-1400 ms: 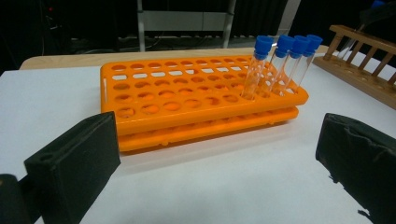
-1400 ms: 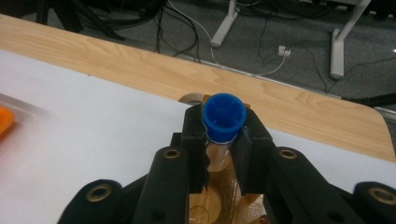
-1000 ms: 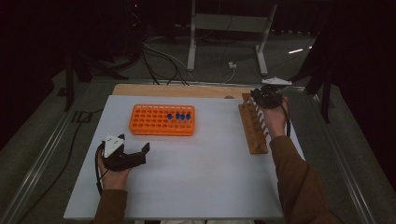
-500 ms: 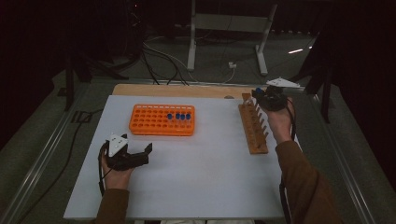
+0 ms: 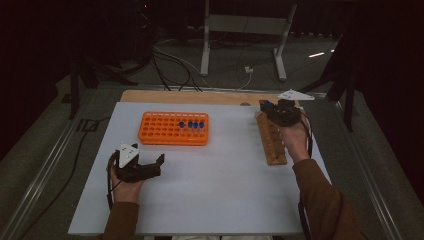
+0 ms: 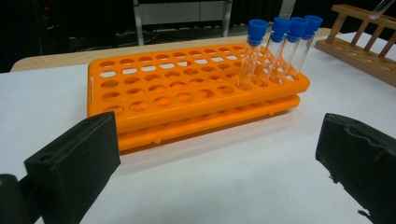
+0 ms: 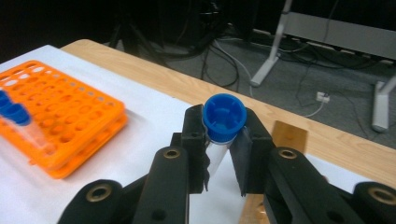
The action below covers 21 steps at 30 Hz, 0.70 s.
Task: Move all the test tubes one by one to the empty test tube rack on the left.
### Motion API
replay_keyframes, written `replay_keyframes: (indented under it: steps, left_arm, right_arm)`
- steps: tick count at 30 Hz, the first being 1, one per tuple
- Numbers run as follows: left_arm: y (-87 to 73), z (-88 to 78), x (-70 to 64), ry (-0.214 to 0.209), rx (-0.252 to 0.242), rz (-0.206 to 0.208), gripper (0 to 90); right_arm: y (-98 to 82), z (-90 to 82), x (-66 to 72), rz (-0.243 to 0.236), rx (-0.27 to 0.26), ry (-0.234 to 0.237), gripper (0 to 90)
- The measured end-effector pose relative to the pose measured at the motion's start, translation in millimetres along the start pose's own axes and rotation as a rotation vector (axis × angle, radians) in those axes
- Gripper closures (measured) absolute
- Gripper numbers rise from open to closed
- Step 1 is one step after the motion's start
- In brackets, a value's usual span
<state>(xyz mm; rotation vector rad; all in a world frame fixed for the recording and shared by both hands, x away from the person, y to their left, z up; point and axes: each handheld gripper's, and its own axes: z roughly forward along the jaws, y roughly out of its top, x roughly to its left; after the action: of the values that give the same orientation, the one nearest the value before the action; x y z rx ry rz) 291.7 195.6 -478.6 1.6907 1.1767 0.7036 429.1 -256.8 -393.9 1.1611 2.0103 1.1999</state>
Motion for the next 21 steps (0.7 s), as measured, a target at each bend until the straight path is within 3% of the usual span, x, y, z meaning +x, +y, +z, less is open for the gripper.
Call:
replay_keyframes:
  steps: [16,21]
  left_arm:
    - [0.4,1.4,-2.9,-0.001,0.004,0.005,0.9]
    - [5.5,3.6,-8.7,-0.011,0.008,0.031,0.9]
  right_arm:
    - [0.8,-4.4,30.3,-0.050,0.003,0.089,76.7]
    - [-2.6,-7.7,38.6,-0.057,0.013,0.124,76.6]
